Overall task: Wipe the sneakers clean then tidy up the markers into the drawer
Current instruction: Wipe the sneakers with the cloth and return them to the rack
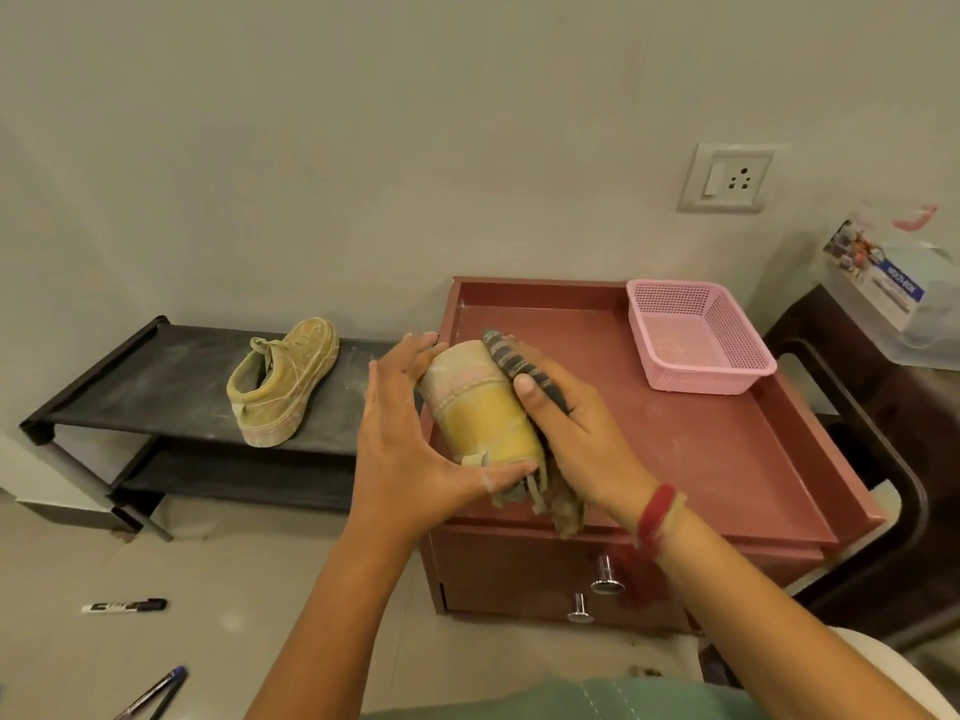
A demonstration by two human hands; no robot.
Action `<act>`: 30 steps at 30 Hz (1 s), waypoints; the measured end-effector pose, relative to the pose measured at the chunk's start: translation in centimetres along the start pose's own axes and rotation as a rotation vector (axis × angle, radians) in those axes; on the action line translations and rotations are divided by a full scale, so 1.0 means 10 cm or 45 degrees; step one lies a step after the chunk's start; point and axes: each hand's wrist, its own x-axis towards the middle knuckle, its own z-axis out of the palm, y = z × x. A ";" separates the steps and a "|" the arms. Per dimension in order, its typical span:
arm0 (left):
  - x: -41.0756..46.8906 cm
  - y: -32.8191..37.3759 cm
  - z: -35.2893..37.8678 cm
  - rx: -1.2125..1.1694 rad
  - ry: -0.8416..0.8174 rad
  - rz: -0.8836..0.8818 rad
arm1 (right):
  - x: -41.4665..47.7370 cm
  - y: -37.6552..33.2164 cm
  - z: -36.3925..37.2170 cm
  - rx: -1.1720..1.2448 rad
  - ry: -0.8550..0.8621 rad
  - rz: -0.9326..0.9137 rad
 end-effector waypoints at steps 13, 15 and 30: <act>-0.03 -0.02 -0.06 0.092 -0.012 0.035 | -0.11 0.13 0.00 -0.049 -0.023 0.030; -0.04 -0.01 -0.08 0.139 -0.013 0.047 | -0.06 0.18 -0.04 -0.055 0.006 0.135; -0.06 -0.05 -0.15 0.220 -0.011 0.062 | -0.04 0.25 -0.11 -0.054 -0.038 0.150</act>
